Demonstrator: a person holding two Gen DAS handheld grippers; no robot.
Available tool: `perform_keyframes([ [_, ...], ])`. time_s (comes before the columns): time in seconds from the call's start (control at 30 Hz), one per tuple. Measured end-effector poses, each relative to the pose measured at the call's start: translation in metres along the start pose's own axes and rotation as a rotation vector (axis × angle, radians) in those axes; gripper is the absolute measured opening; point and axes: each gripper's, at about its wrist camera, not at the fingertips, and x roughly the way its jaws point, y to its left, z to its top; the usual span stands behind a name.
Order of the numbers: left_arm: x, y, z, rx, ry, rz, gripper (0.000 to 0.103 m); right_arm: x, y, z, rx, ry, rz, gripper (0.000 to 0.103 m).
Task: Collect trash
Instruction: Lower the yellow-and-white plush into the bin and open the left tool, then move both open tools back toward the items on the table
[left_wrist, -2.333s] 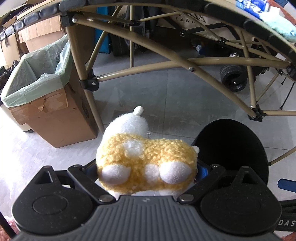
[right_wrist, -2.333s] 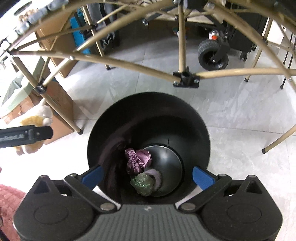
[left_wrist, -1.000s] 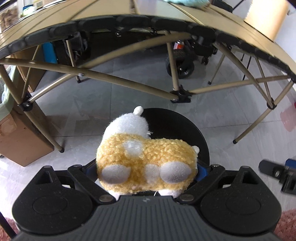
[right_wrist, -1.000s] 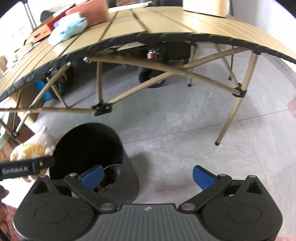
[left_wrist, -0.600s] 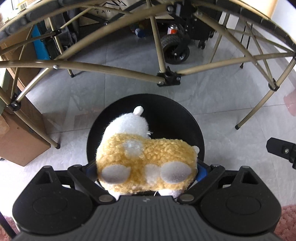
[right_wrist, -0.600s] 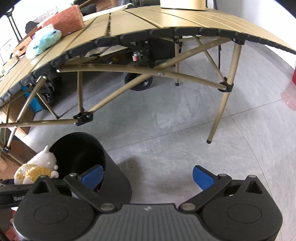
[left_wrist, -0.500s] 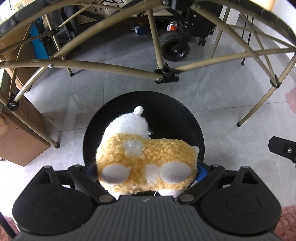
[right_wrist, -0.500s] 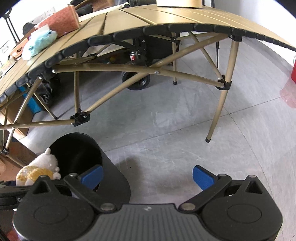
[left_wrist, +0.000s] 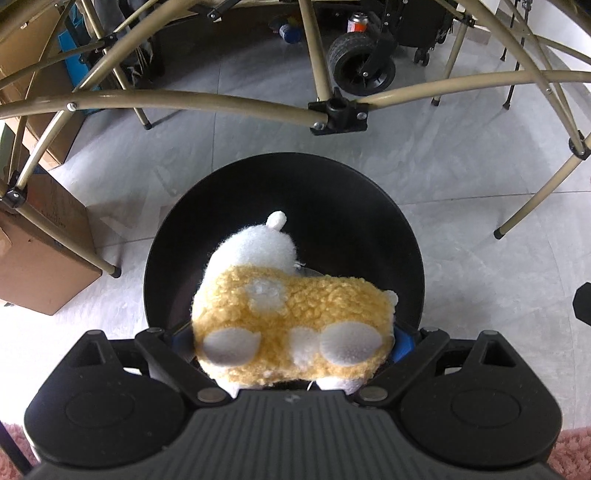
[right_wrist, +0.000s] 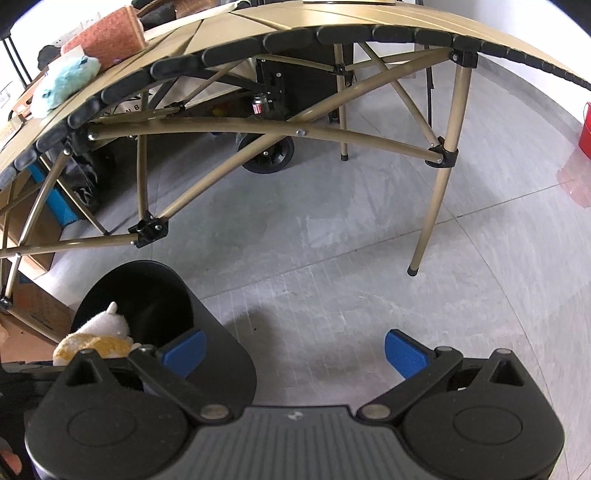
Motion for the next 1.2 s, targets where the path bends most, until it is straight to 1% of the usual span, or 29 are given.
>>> perform_keyframes([
  [0.17,0.005,0.000,0.001,-0.013,0.030,-0.004,0.097,0.002,0.000,-0.001,-0.003,0.006,-0.003,0.103],
  [0.4,0.010,0.005,0.003,-0.041,0.078,-0.011,0.103,0.003,0.000,-0.001,-0.004,0.007,-0.005,0.103],
  [0.47,0.008,0.007,0.003,-0.053,0.074,-0.015,0.103,0.003,0.000,-0.001,-0.004,0.007,-0.005,0.103],
  [0.9,-0.003,0.009,-0.001,-0.029,0.036,-0.011,0.103,0.003,0.001,-0.001,-0.009,0.009,-0.003,0.103],
  [1.2,-0.037,0.016,-0.011,-0.030,0.002,-0.034,0.103,0.002,0.002,-0.001,-0.006,0.004,0.004,0.103],
])
